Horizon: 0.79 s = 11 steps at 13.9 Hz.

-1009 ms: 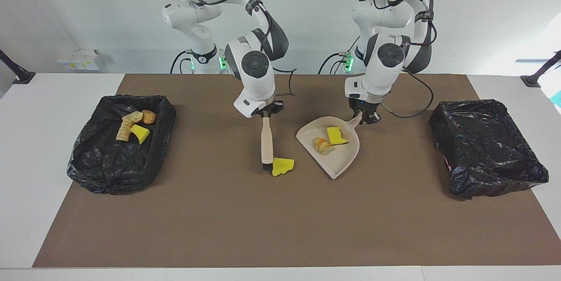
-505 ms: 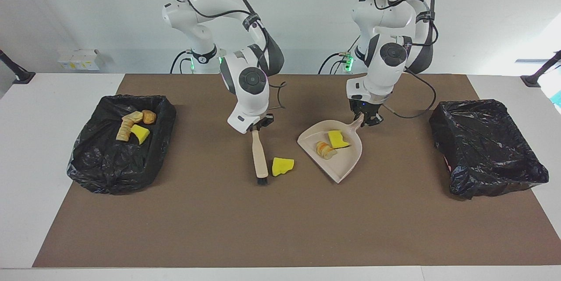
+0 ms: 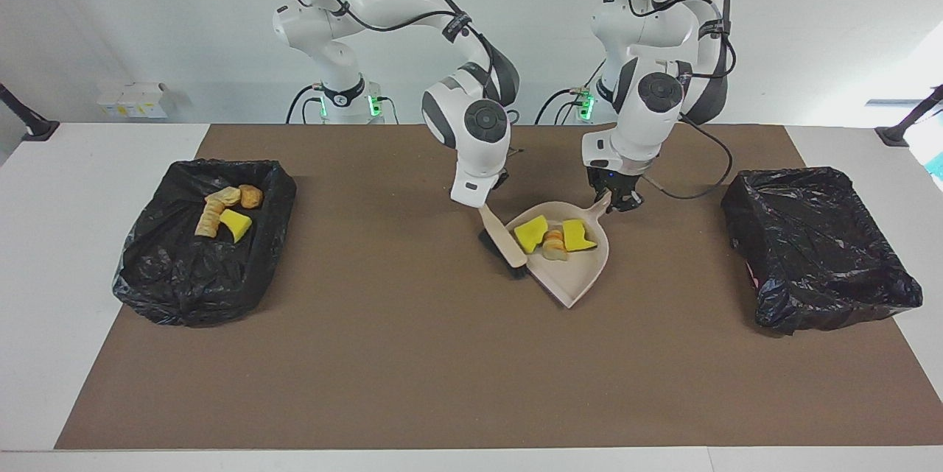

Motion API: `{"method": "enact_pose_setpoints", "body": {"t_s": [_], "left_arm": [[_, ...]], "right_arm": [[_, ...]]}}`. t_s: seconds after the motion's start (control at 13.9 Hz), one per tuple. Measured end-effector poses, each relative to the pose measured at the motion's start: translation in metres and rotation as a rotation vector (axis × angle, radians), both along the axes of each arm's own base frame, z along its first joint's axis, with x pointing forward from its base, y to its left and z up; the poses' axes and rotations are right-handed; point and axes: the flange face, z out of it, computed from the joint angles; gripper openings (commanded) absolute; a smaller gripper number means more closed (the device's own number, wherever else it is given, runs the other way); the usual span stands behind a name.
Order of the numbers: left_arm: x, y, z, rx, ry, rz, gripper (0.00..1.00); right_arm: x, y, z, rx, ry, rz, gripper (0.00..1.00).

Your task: Sweep and dump trash in bin

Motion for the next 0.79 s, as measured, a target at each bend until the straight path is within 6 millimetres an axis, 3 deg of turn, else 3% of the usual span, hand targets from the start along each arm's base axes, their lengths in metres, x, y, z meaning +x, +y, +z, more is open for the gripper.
{"method": "enact_pose_setpoints", "body": {"t_s": [0.22,0.43,0.65,0.79], "left_arm": [[0.001,0.002,0.000,0.000,0.000,0.006,0.00],[0.008,0.016,0.003,-0.002,-0.006,0.042,0.00],[0.023,0.049,0.018,-0.002,-0.007,0.110,0.00],[0.034,0.079,0.042,0.000,-0.003,0.168,0.00]], "right_arm": [[0.006,-0.008,0.004,0.048,0.014,0.026,0.00],[0.024,-0.040,0.015,0.043,0.023,-0.018,0.00],[0.026,-0.074,0.054,-0.005,0.056,-0.106,0.00],[0.004,-0.062,0.078,-0.067,0.061,-0.209,0.00]]}}
